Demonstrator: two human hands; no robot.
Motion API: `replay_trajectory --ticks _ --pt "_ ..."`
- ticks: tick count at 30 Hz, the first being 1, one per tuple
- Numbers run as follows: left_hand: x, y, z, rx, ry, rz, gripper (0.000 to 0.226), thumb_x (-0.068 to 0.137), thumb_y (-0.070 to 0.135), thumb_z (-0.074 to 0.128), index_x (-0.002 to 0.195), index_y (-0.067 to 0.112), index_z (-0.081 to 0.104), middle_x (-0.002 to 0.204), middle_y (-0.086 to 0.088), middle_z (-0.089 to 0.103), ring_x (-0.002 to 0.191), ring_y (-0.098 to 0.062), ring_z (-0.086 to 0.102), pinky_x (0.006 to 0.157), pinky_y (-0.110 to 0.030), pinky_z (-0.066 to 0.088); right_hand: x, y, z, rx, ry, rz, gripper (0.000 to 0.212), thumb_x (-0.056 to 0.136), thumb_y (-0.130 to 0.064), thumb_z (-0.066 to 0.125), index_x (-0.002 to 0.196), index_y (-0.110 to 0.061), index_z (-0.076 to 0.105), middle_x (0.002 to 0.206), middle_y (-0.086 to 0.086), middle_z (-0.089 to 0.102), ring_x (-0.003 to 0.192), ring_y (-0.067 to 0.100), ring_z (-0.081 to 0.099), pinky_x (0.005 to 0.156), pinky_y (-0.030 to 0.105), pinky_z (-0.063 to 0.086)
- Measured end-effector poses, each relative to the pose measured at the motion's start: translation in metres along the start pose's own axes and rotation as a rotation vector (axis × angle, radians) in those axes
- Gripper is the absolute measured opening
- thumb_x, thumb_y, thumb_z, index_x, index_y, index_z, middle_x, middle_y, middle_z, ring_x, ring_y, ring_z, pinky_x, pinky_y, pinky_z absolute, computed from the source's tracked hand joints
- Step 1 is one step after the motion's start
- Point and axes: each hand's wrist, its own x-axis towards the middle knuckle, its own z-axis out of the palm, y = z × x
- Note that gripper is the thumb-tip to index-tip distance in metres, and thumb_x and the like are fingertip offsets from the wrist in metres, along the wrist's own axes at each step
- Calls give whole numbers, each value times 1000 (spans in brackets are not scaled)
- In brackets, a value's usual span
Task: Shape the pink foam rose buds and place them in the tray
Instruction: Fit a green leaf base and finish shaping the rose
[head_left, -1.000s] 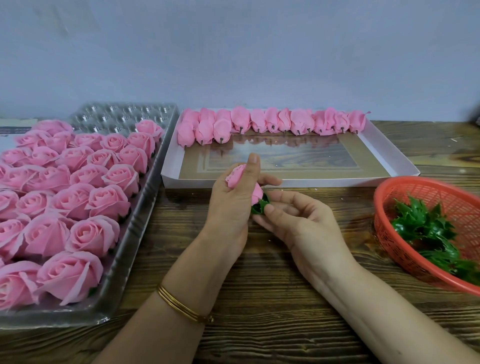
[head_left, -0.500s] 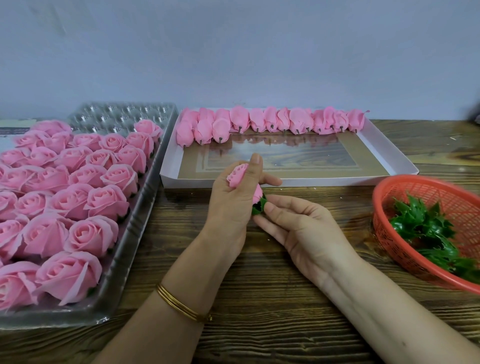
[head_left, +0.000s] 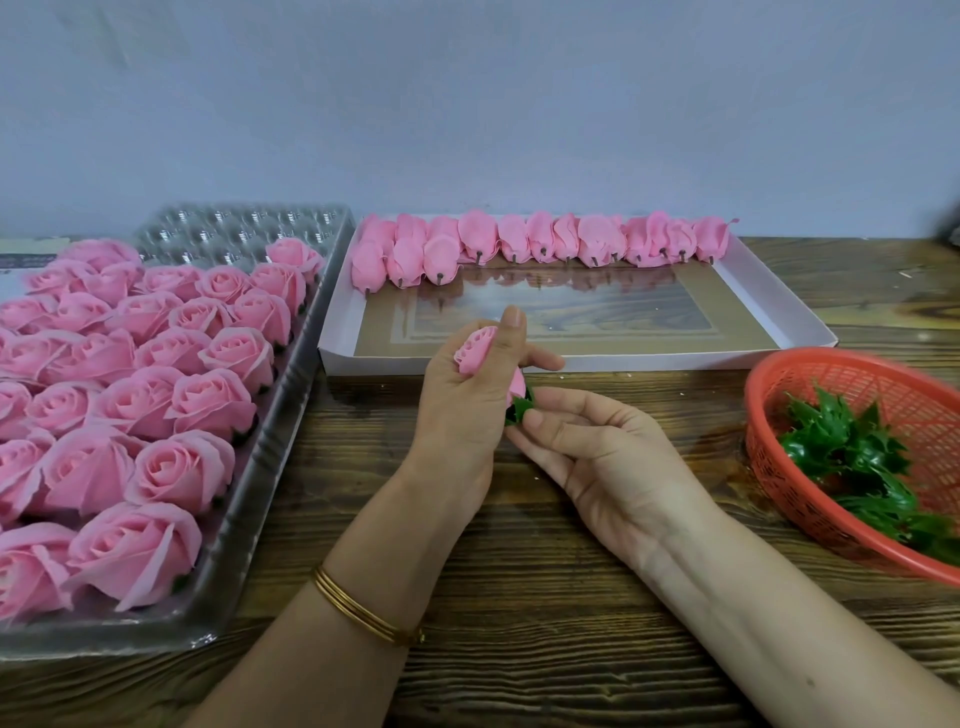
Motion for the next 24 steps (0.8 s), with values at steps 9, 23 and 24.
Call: replay_trajectory --ticks 9,23,24 --pt "1 1 -2 -22 -30 -42 33 80 49 58 82 16 61 80 -1 74 75 -8 67 73 -23 52 0 0 0 -3 -47 -6 37 62 7 67 99 8 67 92 21 74 85 26 74 75 29 60" --pt "-1 3 2 -16 -25 -88 35 84 49 52 87 16 63 99 3 76 100 -6 66 85 -26 48 1 -4 -1 -32 -48 34 41 68 1 65 109 8 66 98 21 73 86 26 73 79 30 60" --pt "-1 3 2 -16 -26 -85 34 83 50 53 84 19 67 101 3 75 103 -8 65 87 -28 46 1 -4 -1 -29 -47 30 42 67 1 65 108 8 66 98 21 73 86 25 73 78 30 60"
